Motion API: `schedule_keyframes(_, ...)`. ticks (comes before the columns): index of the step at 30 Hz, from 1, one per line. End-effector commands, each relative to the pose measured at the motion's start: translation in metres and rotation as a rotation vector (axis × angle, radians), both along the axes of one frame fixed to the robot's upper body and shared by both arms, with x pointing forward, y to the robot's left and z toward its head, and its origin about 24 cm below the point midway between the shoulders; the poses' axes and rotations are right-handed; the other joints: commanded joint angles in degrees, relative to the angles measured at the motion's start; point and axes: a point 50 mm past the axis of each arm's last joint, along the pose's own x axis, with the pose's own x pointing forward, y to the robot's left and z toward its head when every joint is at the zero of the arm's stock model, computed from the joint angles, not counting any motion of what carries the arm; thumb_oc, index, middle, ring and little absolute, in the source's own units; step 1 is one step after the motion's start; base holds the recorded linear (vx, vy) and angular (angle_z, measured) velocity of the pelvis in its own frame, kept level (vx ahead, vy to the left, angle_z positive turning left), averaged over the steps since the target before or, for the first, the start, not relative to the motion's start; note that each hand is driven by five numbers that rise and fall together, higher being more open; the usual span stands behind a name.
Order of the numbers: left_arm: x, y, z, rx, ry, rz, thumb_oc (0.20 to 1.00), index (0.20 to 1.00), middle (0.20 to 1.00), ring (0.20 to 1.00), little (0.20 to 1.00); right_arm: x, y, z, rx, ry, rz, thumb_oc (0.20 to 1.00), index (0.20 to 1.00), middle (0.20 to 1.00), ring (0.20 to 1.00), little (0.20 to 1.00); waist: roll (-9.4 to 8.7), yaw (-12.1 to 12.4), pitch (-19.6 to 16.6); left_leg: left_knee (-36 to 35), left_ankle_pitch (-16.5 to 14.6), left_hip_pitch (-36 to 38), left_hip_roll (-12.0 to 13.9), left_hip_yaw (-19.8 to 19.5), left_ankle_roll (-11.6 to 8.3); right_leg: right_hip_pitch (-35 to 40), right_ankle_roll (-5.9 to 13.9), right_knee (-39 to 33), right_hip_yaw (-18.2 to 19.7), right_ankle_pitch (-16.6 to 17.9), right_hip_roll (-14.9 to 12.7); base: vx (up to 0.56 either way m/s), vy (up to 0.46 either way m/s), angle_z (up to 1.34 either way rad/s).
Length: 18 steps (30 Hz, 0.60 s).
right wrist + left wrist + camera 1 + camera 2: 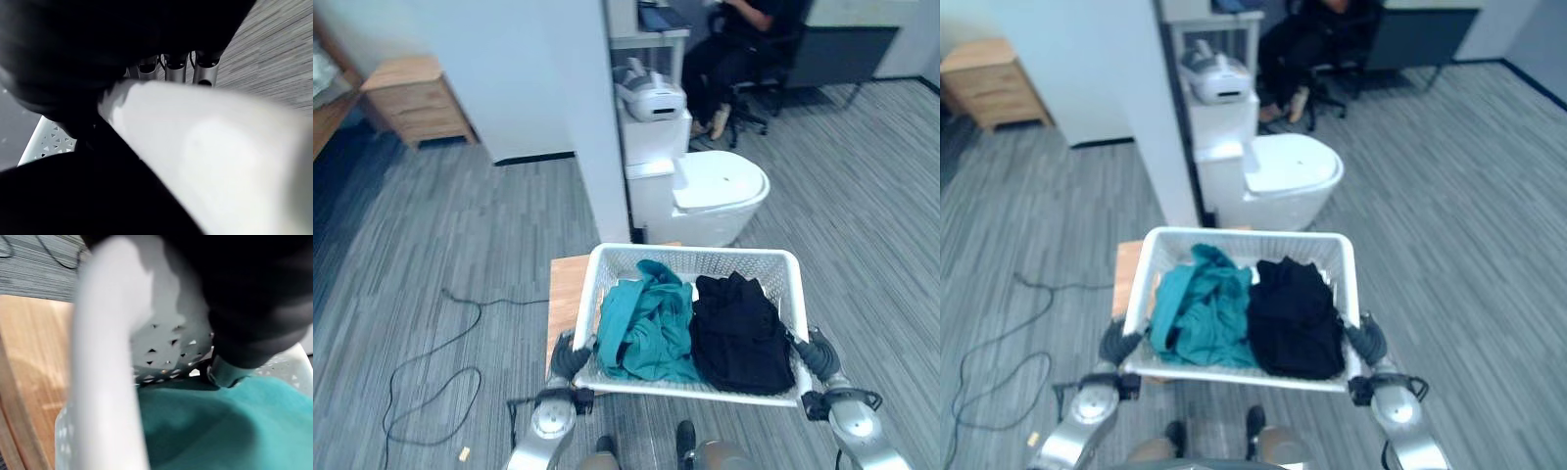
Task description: Grab the laundry basket,head to the washer,open it,put in the laundry and shut it.
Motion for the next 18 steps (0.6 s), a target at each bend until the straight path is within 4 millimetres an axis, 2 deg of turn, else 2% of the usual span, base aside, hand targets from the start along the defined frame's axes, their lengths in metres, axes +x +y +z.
schedule_keyframes(1,0.015,0.009,0.024,-0.026,-0.112,-0.065,0.2,0.2,0.2,0.2,0.2,0.036,0.008,0.044,0.071,-0.224,0.088,0.2,0.2,0.2,0.2,0.2,-0.02,-0.65,0.52,-2.71,-1.34,2.88,2.05,4.9,1.77,1.31,5.9,-1.23,1.27,-4.57,-0.84,0.05,0.143,-1.15)
schedule_keyframes(3,0.014,0.008,0.025,-0.01,-0.11,-0.09,0.2,0.2,0.2,0.2,0.2,0.033,0.009,0.041,0.091,-0.215,0.079,0.2,0.2,0.2,0.2,0.2,-0.41,-1.3,-0.02,-3.44,-1.5,3.8,2.42,7.88,2.38,0.45,6.55,-1.06,3.71,-4.02,-0.54,0.01,0.117,-1.25)
schedule_keyframes(4,0.014,0.008,0.024,-0.01,-0.109,-0.09,0.2,0.2,0.2,0.2,0.2,0.033,0.009,0.041,0.091,-0.214,0.079,0.2,0.2,0.2,0.2,0.2,-0.47,-0.8,0.0,-3.57,-1.54,4.02,2.49,8.36,2.39,0.39,6.57,-0.99,4.19,-3.99,-0.45,-0.03,0.136,-1.21)
schedule_keyframes(6,0.013,0.01,0.027,0.016,-0.118,-0.109,0.2,0.2,0.2,0.2,0.2,0.03,0.011,0.037,0.122,-0.204,0.072,0.2,0.2,0.2,0.2,0.2,-0.93,-1.68,-0.06,-4.44,-1.92,5.39,2.56,13.2,3.59,-1.27,7.9,-0.18,8.0,-2.78,0.15,-0.05,0.153,-1.4)
schedule_keyframes(8,0.014,0.011,0.028,0.025,-0.123,-0.103,0.2,0.2,0.2,0.2,0.2,0.03,0.012,0.035,0.125,-0.196,0.069,0.2,0.2,0.2,0.2,0.2,-0.82,-2.25,0.31,-5.22,-2.07,6.35,2.79,16.12,4.14,-2.39,8.64,0.59,8.37,-2.24,0.22,-0.08,0.084,-1.45)
schedule_keyframes(9,0.016,0.013,0.031,0.023,-0.141,-0.083,0.2,0.2,0.2,0.2,0.2,0.032,0.015,0.035,0.132,-0.201,0.076,0.2,0.2,0.2,0.2,0.2,-0.52,-1.74,1.05,-5.74,-2.34,7.25,3.44,19.02,4.23,-3.56,9.04,1.41,5.41,-2.06,-0.78,-0.12,0.026,-1.06)
schedule_keyframes(10,0.016,0.013,0.031,0.025,-0.139,-0.082,0.2,0.2,0.2,0.2,0.2,0.032,0.015,0.035,0.134,-0.198,0.075,0.2,0.2,0.2,0.2,0.2,-0.47,-1.58,0.97,-6.08,-2.15,7.3,3.63,19.88,4.18,-4.08,8.99,1.49,3.78,-1.84,-1.39,-0.08,-0.007,-1.35)
schedule_keyframes(11,0.017,0.014,0.032,0.025,-0.146,-0.074,0.2,0.2,0.2,0.2,0.2,0.033,0.018,0.034,0.135,-0.197,0.082,0.2,0.2,0.2,0.2,0.2,-0.14,-1.36,1.06,-6.32,-2.0,7.84,4.09,21.64,4.12,-4.41,8.99,1.47,-0.51,-1.87,-2.74,-0.02,-0.018,-1.68)
schedule_keyframes(15,0.017,0.014,0.032,0.025,-0.146,-0.074,0.2,0.2,0.2,0.2,0.2,0.033,0.018,0.034,0.136,-0.197,0.082,0.2,0.2,0.2,0.2,0.2,-0.15,-1.35,1.01,-6.33,-1.97,7.79,4.09,21.65,4.12,-4.47,8.99,1.46,-0.5,-1.85,-2.75,-0.01,-0.016,-0.86)
schedule_keyframes(16,0.016,0.017,0.033,0.019,-0.156,-0.045,0.2,0.2,0.2,0.2,0.2,0.033,0.022,0.034,0.135,-0.199,0.091,0.2,0.2,0.2,0.2,0.2,0.71,0.11,1.23,-6.38,-2.07,8.62,5.42,25.42,3.8,-4.56,7.89,2.38,-12.24,-3.01,-6.5,0.04,-0.149,-0.03)
schedule_keyframes(17,0.012,0.023,0.032,0.006,-0.156,-0.002,0.2,0.2,0.2,0.2,0.2,0.038,0.03,0.038,0.12,-0.212,0.135,0.2,0.2,0.2,0.2,0.2,1.89,2.04,0.6,-6.77,-2.79,10.47,7.76,30.93,3.14,-3.5,7.46,6.06,-25.94,-4.52,-11.46,0.14,-0.265,-0.26)
schedule_keyframes(18,0.008,0.025,0.029,0.005,-0.144,0.004,0.2,0.2,0.2,0.2,0.2,0.038,0.032,0.038,0.109,-0.206,0.158,0.2,0.2,0.2,0.2,0.2,1.51,1.87,-0.38,-6.69,-3.05,11.53,8.05,33.8,2.69,-1.12,7.55,3.55,-27.34,-4.76,-11.71,0.22,-0.32,-1.72)
